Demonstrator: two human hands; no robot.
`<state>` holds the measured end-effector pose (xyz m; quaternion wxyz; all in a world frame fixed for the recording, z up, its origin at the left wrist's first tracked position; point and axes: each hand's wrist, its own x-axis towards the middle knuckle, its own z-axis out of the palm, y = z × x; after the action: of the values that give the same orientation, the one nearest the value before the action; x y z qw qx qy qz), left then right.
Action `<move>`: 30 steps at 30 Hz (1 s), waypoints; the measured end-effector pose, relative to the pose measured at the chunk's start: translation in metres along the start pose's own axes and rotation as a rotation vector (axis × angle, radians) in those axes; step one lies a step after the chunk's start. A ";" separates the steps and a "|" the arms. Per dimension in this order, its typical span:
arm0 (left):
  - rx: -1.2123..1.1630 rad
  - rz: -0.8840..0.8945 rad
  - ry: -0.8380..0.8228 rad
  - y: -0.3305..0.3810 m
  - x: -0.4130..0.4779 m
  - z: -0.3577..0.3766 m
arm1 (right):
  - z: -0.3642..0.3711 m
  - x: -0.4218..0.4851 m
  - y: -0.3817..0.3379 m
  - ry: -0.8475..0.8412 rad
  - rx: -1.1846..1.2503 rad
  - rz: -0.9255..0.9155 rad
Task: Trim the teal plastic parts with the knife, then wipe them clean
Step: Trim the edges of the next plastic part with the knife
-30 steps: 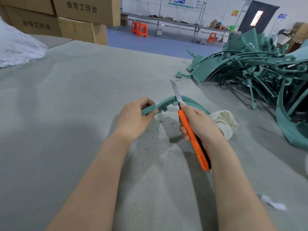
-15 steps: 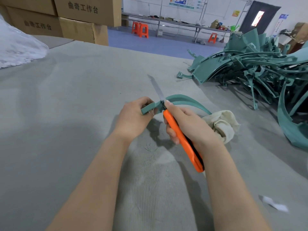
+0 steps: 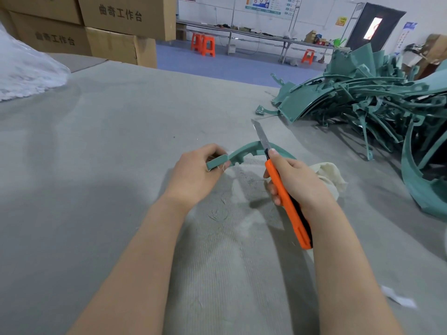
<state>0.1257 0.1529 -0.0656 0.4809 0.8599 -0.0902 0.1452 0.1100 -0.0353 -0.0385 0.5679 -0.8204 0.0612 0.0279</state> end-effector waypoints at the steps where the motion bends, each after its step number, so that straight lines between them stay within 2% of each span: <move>1: 0.004 0.004 0.000 0.000 0.000 0.000 | 0.000 -0.001 -0.001 -0.004 -0.013 0.000; 19: 0.025 0.005 -0.004 -0.002 0.000 0.000 | -0.004 -0.003 -0.001 -0.112 -0.040 -0.032; 25: 0.029 0.043 0.002 -0.001 0.001 0.002 | 0.017 -0.013 -0.014 -0.259 -0.011 -0.139; 27: 0.028 0.043 0.000 -0.001 0.001 0.001 | 0.019 -0.013 -0.016 -0.256 0.003 -0.146; 30: 0.032 0.036 0.006 -0.001 0.001 0.002 | 0.011 -0.011 -0.012 -0.141 0.034 -0.111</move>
<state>0.1274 0.1516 -0.0673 0.4645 0.8654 -0.1018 0.1577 0.1009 -0.0196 -0.0297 0.5851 -0.8089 -0.0240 0.0528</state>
